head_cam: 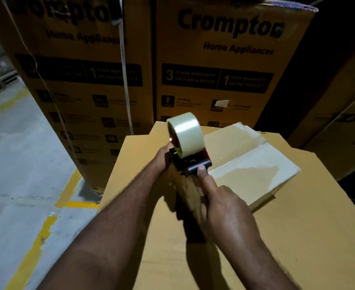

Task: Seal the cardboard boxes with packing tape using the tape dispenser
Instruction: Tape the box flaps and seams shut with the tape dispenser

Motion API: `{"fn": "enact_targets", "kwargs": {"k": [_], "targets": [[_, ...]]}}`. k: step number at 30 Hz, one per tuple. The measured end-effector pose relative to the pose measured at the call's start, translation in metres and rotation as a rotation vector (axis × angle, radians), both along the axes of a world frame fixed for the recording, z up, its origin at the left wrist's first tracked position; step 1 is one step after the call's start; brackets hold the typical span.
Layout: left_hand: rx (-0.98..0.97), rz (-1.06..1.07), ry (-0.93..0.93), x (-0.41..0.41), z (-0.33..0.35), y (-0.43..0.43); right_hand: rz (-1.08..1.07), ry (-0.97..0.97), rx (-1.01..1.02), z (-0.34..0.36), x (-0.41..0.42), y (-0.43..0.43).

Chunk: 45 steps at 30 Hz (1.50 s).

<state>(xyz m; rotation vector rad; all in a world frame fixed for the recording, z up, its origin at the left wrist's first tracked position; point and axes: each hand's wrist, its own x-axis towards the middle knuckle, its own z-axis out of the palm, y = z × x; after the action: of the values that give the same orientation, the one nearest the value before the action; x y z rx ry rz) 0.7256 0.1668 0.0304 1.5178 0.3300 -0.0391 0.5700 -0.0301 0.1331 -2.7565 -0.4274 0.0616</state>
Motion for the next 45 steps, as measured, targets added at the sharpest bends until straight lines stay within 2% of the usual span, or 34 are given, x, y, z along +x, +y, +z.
{"fn": "enact_targets", "kwargs": {"k": [2, 4, 5, 7, 9, 13, 15, 17, 19, 25, 28, 29, 31, 33, 35, 37, 40, 45], "targets": [[0.290, -0.099, 0.013, 0.001, 0.007, 0.000, -0.030, 0.017, -0.002, 0.003, 0.005, -0.004], [0.388, -0.106, -0.018, 0.001, 0.010, -0.005, -0.045, 0.029, -0.014, 0.005, 0.006, -0.007], [0.348, -0.065, -0.026, 0.000, 0.011, -0.008, -0.046, 0.030, -0.017, 0.006, 0.004, -0.007], [0.065, 0.088, 0.035, 0.001, 0.012, -0.011, -0.042, 0.019, -0.035, 0.007, -0.001, -0.003], [-0.170, 0.134, 0.044, 0.006, 0.001, -0.006, -0.039, -0.002, -0.057, 0.006, -0.004, 0.006], [-0.352, 0.072, -0.063, 0.001, 0.001, 0.000, -0.043, -0.041, -0.089, 0.007, -0.009, 0.019], [-0.251, 0.065, -0.098, 0.005, -0.002, 0.002, -0.045, -0.052, -0.094, 0.009, -0.016, 0.016], [-0.015, 0.062, -0.091, 0.008, -0.004, 0.006, -0.047, -0.043, -0.091, 0.012, -0.025, 0.007], [0.139, 0.044, -0.077, 0.012, -0.010, 0.008, -0.056, -0.031, -0.085, 0.017, -0.034, -0.002], [0.211, 0.014, -0.081, 0.002, 0.002, 0.002, -0.086, -0.015, -0.098, 0.023, -0.059, -0.015], [0.318, -0.058, -0.045, 0.009, -0.003, 0.007, -0.107, 0.012, -0.097, 0.024, -0.064, -0.017], [0.391, -0.059, -0.020, 0.010, -0.003, 0.008, -0.108, 0.012, -0.088, 0.025, -0.063, -0.017], [0.663, -0.014, -0.028, 0.006, 0.002, 0.009, -0.098, 0.003, -0.069, 0.025, -0.061, -0.015], [0.820, 0.103, -0.192, -0.014, 0.017, 0.002, -0.093, -0.004, -0.058, 0.024, -0.058, -0.012], [0.740, 0.075, -0.309, -0.030, 0.022, -0.008, -0.087, -0.011, -0.061, 0.022, -0.055, -0.012], [0.593, -0.028, -0.253, -0.041, 0.020, -0.019, -0.085, -0.019, -0.044, 0.022, -0.055, -0.013], [0.494, 0.013, -0.193, -0.041, 0.017, -0.027, -0.082, -0.030, -0.019, 0.020, -0.057, -0.016], [0.835, -0.082, -0.283, -0.045, 0.023, -0.028, -0.107, -0.023, 0.018, 0.021, -0.055, -0.023]]}}
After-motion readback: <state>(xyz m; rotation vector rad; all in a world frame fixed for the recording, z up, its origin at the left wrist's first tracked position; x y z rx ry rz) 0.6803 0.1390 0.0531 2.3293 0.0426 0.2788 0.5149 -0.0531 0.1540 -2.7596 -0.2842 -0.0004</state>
